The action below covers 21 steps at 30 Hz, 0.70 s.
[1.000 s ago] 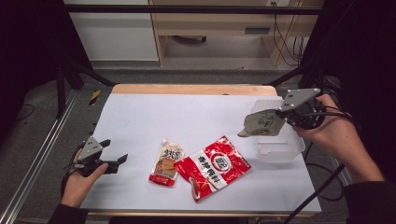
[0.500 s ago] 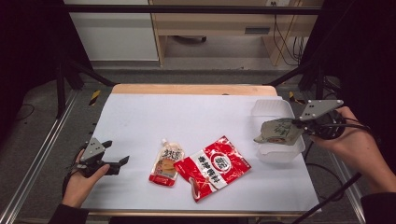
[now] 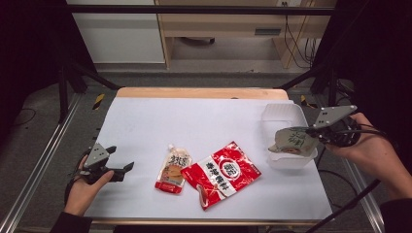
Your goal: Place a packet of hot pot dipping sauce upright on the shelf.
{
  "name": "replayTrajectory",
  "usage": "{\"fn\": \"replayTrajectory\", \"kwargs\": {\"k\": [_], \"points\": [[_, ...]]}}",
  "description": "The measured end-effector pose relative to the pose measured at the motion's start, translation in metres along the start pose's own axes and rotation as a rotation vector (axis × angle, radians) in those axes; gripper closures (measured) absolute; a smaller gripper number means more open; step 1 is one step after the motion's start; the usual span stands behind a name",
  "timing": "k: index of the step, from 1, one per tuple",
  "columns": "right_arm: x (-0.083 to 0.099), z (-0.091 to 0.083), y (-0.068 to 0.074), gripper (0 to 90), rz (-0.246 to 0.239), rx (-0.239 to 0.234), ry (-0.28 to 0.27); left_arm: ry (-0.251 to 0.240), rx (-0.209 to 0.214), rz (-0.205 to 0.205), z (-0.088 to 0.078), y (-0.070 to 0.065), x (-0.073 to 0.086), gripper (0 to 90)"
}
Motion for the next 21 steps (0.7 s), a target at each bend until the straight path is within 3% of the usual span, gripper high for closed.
{"fn": "replayTrajectory", "kwargs": {"k": [10,21], "points": [[0.006,0.005,0.002,90.0,-0.018,-0.035,0.040,0.008,0.002,0.005,0.001,0.000,0.001,9.1],[0.014,0.020,0.005,90.0,0.009,-0.062,0.054,0.009,0.003,0.008,0.001,-0.001,0.001,9.1]]}}
Point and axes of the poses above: each handheld gripper's, and its own axes: z roughly forward along the jaws, x roughly out of its underside, y roughly to its left, the point moved 8 cm from there along z, roughly forward along the jaws, and after that the axes turned 7 degrees about z, right-handed, at the moved point
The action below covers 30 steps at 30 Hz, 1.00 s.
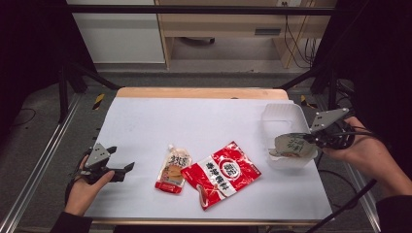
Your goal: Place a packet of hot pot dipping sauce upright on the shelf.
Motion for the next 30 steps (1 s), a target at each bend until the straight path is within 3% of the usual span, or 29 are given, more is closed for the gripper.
{"fn": "replayTrajectory", "kwargs": {"k": [10,14,18,21,22,23,27,30], "points": [[0.011,0.023,0.004,88.6,0.021,-0.026,0.021,0.003,0.001,0.003,0.000,-0.001,0.000,9.1],[0.012,0.029,0.003,85.7,0.058,-0.014,0.001,0.005,0.003,0.005,0.001,-0.001,0.000,9.1],[0.014,0.026,0.002,71.6,0.105,0.001,-0.010,0.003,-0.002,0.009,0.001,-0.001,-0.001,9.0],[0.008,0.021,0.005,52.9,0.148,0.010,-0.046,-0.001,-0.004,0.006,0.001,-0.001,-0.001,9.1],[0.006,0.019,0.007,49.2,0.149,0.016,-0.054,0.000,-0.002,0.006,0.001,-0.001,-0.001,9.1],[0.000,0.014,0.011,39.6,0.138,0.036,-0.071,0.001,-0.003,0.007,0.002,-0.001,-0.001,9.1],[-0.013,0.006,0.019,32.0,0.138,0.056,-0.118,0.005,0.001,0.013,0.003,-0.003,-0.001,9.1],[-0.030,-0.003,0.028,27.2,0.131,0.095,-0.159,0.007,0.004,0.017,0.004,-0.004,-0.001,9.1]]}}
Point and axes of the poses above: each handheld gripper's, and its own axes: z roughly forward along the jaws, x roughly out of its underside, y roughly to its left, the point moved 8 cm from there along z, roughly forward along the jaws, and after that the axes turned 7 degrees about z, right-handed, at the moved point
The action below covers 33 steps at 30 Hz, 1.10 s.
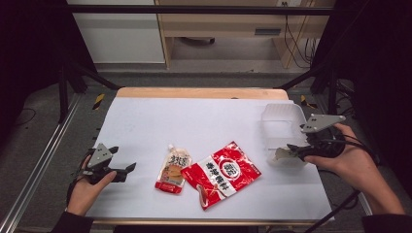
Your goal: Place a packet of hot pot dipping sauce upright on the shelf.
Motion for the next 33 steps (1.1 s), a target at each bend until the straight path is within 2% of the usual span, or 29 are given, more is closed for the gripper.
{"fn": "replayTrajectory", "kwargs": {"k": [3,7,12,13,14,18,22,28,33], "points": [[-0.017,-0.003,0.016,25.5,-0.010,0.015,-0.019,0.001,0.000,0.001,0.001,0.000,0.000,9.1],[-0.039,0.000,0.042,25.2,-0.017,-0.003,-0.059,0.003,0.001,0.004,0.001,-0.001,0.000,9.1],[-0.061,0.012,0.069,24.5,0.003,-0.032,-0.098,0.001,0.005,0.006,0.001,-0.002,-0.001,9.1],[-0.068,0.018,0.076,23.3,0.028,-0.031,-0.116,0.002,0.006,0.007,0.001,-0.002,-0.001,9.1],[-0.068,0.018,0.076,23.3,0.028,-0.031,-0.116,0.002,0.006,0.006,0.001,-0.002,0.000,9.1],[-0.081,0.031,0.092,22.6,0.063,-0.045,-0.144,0.003,0.006,0.007,0.001,-0.002,0.000,9.1],[-0.092,0.045,0.108,22.1,0.070,-0.059,-0.163,0.005,0.006,0.011,0.002,-0.002,-0.001,9.1],[-0.103,0.069,0.129,21.7,0.053,-0.085,-0.155,0.004,0.008,0.009,0.001,-0.002,0.000,9.0],[-0.107,0.092,0.142,22.7,0.086,-0.105,-0.139,0.009,0.007,0.011,0.002,-0.002,0.000,9.1]]}}
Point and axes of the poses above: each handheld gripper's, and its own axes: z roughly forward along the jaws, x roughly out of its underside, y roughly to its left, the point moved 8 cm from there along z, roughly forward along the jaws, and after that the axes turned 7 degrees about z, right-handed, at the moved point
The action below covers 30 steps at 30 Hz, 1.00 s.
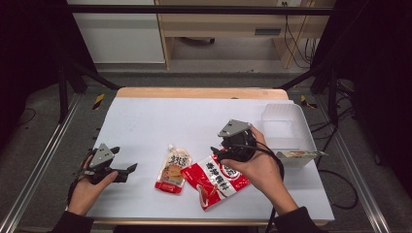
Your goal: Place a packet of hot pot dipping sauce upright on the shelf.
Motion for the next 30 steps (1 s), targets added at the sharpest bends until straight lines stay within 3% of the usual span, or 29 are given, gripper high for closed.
{"fn": "replayTrajectory", "kwargs": {"k": [8,10,15,25,30], "points": [[0.006,0.041,0.012,20.7,0.059,-0.026,0.012,0.001,-0.008,0.007,-0.001,0.001,0.000,8.9],[0.007,0.055,0.017,16.4,0.066,-0.028,0.026,0.002,-0.009,0.007,-0.001,0.001,0.000,8.9],[0.004,0.068,0.023,13.7,0.083,-0.044,0.020,-0.004,-0.005,0.002,0.000,0.001,-0.002,8.9],[0.014,0.104,0.042,45.2,0.091,-0.130,0.091,-0.002,0.003,0.021,0.002,0.000,-0.003,9.0],[0.018,0.125,0.056,52.1,0.091,-0.158,0.124,-0.004,0.003,0.017,0.002,0.000,-0.003,9.0]]}}
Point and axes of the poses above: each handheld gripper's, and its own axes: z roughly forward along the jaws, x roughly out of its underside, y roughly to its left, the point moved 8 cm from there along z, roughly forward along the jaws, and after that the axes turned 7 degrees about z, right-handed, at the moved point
